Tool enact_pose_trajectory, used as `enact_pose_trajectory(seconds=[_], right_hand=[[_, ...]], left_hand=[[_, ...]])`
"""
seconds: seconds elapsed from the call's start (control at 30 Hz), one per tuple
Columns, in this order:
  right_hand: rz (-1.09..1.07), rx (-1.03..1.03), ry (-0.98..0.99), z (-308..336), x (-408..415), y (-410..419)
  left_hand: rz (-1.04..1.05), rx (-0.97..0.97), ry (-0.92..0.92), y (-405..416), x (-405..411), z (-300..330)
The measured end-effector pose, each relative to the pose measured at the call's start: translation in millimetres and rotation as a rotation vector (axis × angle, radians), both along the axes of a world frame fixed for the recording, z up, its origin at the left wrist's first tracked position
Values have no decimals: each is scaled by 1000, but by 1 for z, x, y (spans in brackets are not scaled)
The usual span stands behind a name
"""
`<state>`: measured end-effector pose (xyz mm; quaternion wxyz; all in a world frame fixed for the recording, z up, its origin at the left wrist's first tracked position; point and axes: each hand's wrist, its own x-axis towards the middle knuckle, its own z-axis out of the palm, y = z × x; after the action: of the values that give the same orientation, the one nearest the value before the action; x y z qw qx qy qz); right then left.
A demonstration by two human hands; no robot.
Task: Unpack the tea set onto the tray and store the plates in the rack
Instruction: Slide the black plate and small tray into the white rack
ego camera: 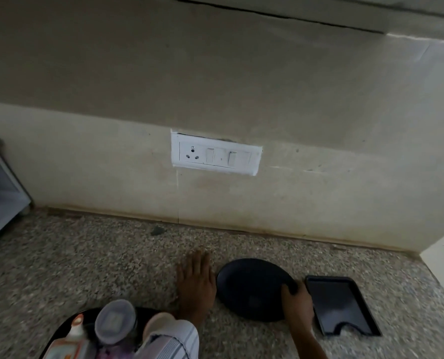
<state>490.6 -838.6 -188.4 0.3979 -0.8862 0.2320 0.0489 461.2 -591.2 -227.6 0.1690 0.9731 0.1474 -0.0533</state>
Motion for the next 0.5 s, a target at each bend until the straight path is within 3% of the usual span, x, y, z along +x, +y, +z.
enact_pose_trajectory(seconds=[0.27, 0.5], right_hand=[[-6, 172, -183, 20, -5, -2], [-50, 271, -205, 59, -4, 22]], left_hand=[[16, -103, 180, -4, 6, 20], [-210, -238, 120, 40, 8, 100]])
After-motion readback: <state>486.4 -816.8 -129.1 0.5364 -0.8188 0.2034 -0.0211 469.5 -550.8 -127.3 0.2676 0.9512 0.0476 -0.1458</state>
